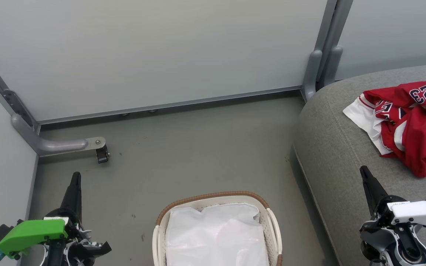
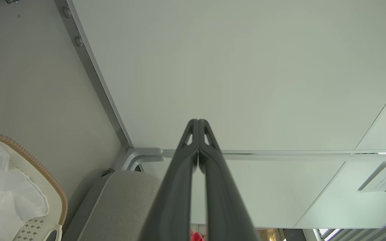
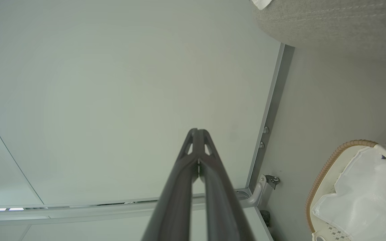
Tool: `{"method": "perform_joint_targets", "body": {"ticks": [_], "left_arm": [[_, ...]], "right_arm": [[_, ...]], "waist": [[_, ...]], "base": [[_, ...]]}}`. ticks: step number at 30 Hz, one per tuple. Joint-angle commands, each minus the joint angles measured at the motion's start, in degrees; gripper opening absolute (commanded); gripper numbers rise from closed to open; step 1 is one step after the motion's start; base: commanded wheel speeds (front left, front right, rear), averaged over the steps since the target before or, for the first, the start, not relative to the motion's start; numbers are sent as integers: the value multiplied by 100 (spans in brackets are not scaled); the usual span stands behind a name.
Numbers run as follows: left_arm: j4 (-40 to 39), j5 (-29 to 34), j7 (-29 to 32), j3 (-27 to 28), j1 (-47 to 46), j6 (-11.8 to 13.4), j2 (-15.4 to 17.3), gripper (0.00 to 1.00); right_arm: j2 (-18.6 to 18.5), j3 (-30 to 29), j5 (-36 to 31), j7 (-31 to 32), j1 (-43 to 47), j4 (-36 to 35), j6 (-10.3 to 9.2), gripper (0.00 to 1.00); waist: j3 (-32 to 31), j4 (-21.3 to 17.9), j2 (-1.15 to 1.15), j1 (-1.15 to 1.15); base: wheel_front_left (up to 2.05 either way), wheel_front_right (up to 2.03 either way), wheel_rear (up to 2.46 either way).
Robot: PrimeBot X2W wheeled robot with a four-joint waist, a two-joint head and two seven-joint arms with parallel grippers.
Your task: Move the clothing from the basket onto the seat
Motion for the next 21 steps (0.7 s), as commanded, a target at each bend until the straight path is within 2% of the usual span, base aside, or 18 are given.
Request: {"method": "perform_joint_targets", "body": {"ticks": [1, 21], "left_arm": [[-10, -18, 19, 11, -68, -25, 40, 0], [-10, -18, 18, 10, -68, -25, 40, 0]], "right_arm": [[-34, -11, 24, 17, 62, -18, 0, 0], [-34, -11, 24, 16, 62, -18, 0, 0]], "waist": [[0, 0, 0, 0], [0, 0, 0, 0]], "base": [[0, 0, 0], [0, 0, 0]]}}
